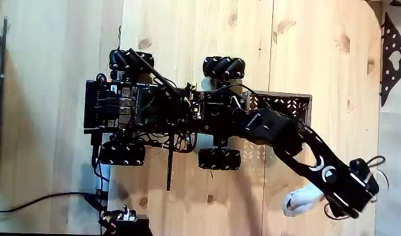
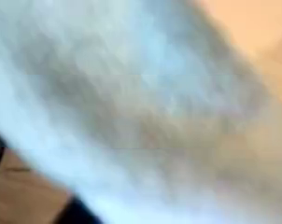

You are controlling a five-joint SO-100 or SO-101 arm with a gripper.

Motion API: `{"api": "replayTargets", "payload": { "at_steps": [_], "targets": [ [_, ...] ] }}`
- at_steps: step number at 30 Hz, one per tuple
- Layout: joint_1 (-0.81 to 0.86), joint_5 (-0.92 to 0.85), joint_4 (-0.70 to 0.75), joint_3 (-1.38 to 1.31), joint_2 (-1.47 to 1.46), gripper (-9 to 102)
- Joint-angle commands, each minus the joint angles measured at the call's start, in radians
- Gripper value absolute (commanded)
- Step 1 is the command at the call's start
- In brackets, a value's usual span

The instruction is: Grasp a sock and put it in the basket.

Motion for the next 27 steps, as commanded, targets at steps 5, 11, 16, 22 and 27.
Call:
{"api": "replayTargets", "payload": {
  "at_steps": [5,11,16,22,27],
  "targets": [
    [-0.071,0.008,0.041,0.221,0.357,0],
    [-0.146,0.021,0.112,0.33,0.531,0],
    [-0.247,0.015,0.133,0.419,0.686,0],
    [-0.39,-0.002,0.124,0.525,0.781,0],
    [-0.5,-0.002,0.098,0.637,0.831,0]
  ]
}}
